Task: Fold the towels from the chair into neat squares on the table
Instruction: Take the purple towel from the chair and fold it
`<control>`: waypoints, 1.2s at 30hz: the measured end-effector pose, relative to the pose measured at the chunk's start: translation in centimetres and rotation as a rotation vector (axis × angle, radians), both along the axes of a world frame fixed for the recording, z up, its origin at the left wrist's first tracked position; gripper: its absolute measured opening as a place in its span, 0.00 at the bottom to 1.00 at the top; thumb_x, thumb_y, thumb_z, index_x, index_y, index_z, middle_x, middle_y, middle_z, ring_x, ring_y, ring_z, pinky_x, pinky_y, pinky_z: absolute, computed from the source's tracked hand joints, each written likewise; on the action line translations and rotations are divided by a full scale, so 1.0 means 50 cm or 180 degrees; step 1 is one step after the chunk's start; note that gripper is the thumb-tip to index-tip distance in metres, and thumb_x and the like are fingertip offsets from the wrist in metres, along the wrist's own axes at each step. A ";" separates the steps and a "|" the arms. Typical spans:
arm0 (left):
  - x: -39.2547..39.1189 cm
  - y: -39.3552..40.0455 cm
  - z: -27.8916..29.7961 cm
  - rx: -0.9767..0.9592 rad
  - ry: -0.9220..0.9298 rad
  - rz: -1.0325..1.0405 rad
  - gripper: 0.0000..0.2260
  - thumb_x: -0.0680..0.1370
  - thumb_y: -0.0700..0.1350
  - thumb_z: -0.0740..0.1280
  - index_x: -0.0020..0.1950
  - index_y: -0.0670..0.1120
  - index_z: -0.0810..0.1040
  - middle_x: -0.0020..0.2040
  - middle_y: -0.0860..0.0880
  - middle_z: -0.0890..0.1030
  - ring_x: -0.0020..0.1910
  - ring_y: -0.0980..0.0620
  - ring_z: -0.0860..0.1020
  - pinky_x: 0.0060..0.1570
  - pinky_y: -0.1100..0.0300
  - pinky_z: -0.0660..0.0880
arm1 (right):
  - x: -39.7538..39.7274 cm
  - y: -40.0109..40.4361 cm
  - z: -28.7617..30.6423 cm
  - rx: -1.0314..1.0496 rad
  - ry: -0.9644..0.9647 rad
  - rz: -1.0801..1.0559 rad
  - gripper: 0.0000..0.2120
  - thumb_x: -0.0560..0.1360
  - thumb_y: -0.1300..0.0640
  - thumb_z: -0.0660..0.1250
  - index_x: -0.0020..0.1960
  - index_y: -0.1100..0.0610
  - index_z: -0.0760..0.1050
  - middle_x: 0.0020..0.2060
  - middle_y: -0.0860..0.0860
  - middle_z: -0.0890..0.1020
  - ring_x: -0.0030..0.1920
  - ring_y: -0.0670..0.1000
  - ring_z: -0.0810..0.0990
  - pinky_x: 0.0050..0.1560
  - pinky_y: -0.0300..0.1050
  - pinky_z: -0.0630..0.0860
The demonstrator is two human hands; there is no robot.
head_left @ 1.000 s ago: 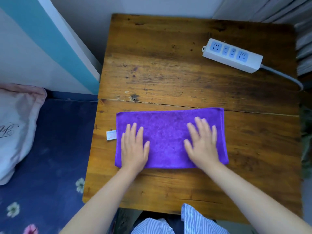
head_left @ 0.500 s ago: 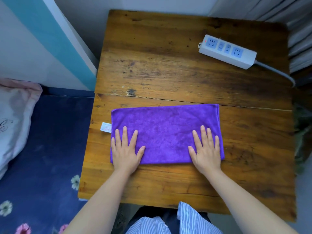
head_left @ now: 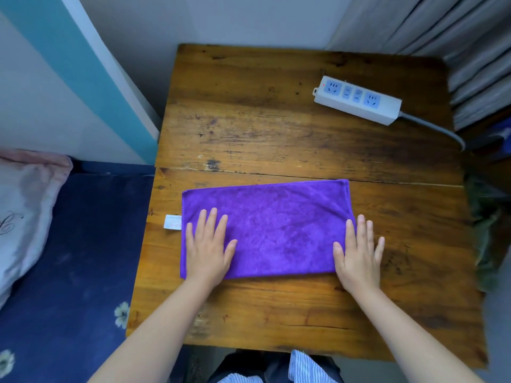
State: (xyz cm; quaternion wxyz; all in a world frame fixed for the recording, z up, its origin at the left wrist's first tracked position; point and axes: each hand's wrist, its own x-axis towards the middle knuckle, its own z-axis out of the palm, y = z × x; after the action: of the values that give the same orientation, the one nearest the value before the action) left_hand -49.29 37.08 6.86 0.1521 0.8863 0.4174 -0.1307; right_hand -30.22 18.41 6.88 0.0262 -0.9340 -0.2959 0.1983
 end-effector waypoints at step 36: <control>0.241 -0.046 0.002 0.0399 -0.0114 -0.0578 0.23 0.68 0.42 0.65 0.63 0.43 0.72 0.60 0.39 0.78 0.58 0.43 0.78 0.56 0.49 0.75 | 0.065 0.006 0.031 -0.0046 0.0408 -0.0193 0.18 0.74 0.51 0.65 0.56 0.63 0.74 0.55 0.59 0.76 0.59 0.60 0.71 0.58 0.53 0.68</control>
State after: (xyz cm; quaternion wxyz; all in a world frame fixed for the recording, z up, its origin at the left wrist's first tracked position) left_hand -37.24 34.76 6.94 0.0913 0.9305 0.3400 -0.1016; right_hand -26.99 18.69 8.44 0.0443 -0.9281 -0.2637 0.2590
